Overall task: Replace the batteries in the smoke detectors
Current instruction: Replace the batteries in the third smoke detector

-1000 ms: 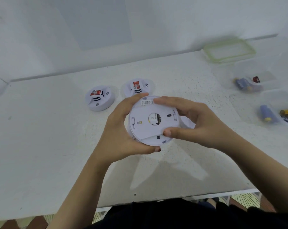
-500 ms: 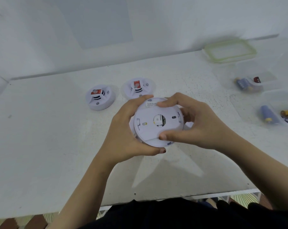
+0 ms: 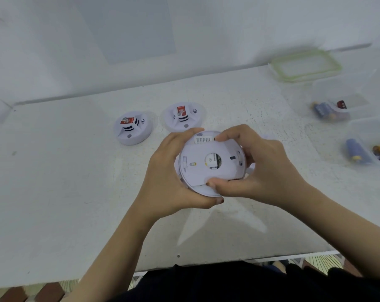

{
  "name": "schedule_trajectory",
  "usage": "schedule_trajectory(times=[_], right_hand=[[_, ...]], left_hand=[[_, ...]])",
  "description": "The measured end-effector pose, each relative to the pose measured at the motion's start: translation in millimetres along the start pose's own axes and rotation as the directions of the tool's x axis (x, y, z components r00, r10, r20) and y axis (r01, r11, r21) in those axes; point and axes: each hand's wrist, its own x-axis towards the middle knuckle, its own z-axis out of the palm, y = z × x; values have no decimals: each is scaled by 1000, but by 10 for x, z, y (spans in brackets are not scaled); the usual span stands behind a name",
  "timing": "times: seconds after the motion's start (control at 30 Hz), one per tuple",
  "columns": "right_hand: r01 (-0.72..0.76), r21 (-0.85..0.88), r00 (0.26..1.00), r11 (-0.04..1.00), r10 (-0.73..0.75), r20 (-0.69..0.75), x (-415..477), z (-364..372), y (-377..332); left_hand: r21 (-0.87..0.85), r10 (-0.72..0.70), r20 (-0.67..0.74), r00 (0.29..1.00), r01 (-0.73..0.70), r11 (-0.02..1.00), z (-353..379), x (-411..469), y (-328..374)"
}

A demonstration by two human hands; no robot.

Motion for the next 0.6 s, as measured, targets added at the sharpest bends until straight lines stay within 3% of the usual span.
schedule_trajectory(times=[0.2, 0.43, 0.5, 0.6], right_hand=[[-21, -55, 996, 998, 16, -91, -57, 96, -17], [-60, -119, 997, 991, 54, -48, -36, 78, -4], [-78, -45, 997, 996, 77, -24, -36, 85, 7], [-197, 197, 980, 960, 195, 32, -48, 115, -20]], left_hand=[[37, 16, -47, 999, -14, 999, 65, -13, -23], [70, 8, -82, 997, -2, 998, 81, 2, -52], [9, -13, -94, 995, 14, 1000, 78, 28, -32], [-100, -10, -121, 993, -2, 995, 87, 61, 11]])
